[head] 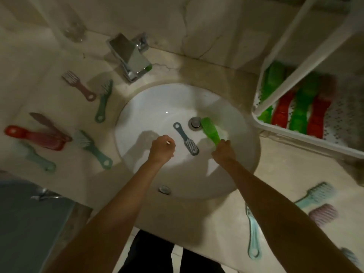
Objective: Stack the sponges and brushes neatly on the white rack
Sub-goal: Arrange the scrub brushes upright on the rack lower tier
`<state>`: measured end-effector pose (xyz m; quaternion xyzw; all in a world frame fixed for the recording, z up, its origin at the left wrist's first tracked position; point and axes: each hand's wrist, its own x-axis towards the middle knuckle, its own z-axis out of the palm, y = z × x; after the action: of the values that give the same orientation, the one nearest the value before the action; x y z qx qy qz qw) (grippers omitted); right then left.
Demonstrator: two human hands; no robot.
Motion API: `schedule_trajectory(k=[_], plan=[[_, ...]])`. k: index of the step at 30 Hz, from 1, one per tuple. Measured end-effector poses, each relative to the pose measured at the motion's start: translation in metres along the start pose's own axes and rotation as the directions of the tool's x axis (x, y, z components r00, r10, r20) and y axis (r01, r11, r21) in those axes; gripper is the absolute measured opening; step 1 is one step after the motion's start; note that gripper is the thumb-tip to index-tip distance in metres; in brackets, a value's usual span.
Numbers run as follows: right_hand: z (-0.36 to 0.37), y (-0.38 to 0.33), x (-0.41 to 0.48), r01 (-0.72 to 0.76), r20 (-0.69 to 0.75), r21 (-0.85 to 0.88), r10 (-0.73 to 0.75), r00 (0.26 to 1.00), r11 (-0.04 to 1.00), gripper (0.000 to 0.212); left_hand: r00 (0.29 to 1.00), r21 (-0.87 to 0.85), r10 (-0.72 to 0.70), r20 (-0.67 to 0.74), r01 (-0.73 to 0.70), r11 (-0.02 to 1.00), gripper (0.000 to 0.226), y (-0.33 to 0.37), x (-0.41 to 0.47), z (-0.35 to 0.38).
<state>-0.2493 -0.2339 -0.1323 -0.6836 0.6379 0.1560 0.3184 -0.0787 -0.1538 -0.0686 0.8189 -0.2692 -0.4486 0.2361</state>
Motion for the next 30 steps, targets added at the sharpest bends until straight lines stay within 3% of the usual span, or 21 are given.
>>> schedule_trajectory(k=[6, 11, 14, 19, 23, 27, 30], plan=[[0.014, -0.006, 0.027, -0.079, -0.067, -0.093, 0.073, 0.995, 0.993, 0.048, 0.998, 0.028, -0.004, 0.06, 0.003, 1.0, 0.018, -0.003, 0.025, 0.003], [0.013, -0.007, 0.032, -0.191, 0.058, 0.03, 0.189, 0.98, 0.981, 0.04, 0.994, 0.105, 0.04, 0.103, -0.051, 0.993, 0.021, -0.003, 0.032, -0.004], [0.002, -0.016, 0.015, -0.214, -0.055, 0.068, 0.218, 0.974, 0.974, 0.034, 0.993, 0.112, 0.09, 0.082, -0.099, 0.989, 0.02, -0.001, 0.033, -0.015], [-0.017, -0.058, -0.021, -0.03, -0.26, 0.233, 0.092, 0.961, 0.972, 0.032, 0.982, 0.12, 0.179, 0.06, -0.185, 0.975, 0.02, 0.008, 0.027, -0.037], [-0.033, -0.12, -0.056, 0.194, -0.354, 0.21, -0.11, 0.929, 0.958, 0.033, 0.969, 0.102, 0.241, -0.05, -0.235, 0.967, 0.019, 0.008, 0.023, -0.079], [-0.025, -0.18, -0.08, 0.292, -0.286, 0.154, -0.241, 0.928, 0.944, 0.022, 0.94, 0.081, 0.248, -0.234, -0.235, 0.969, 0.02, -0.007, 0.02, -0.141], [-0.012, -0.216, -0.095, 0.332, -0.245, 0.129, -0.294, 0.924, 0.935, 0.023, 0.901, 0.195, 0.231, -0.367, -0.168, 0.966, 0.023, -0.032, 0.015, -0.188]])
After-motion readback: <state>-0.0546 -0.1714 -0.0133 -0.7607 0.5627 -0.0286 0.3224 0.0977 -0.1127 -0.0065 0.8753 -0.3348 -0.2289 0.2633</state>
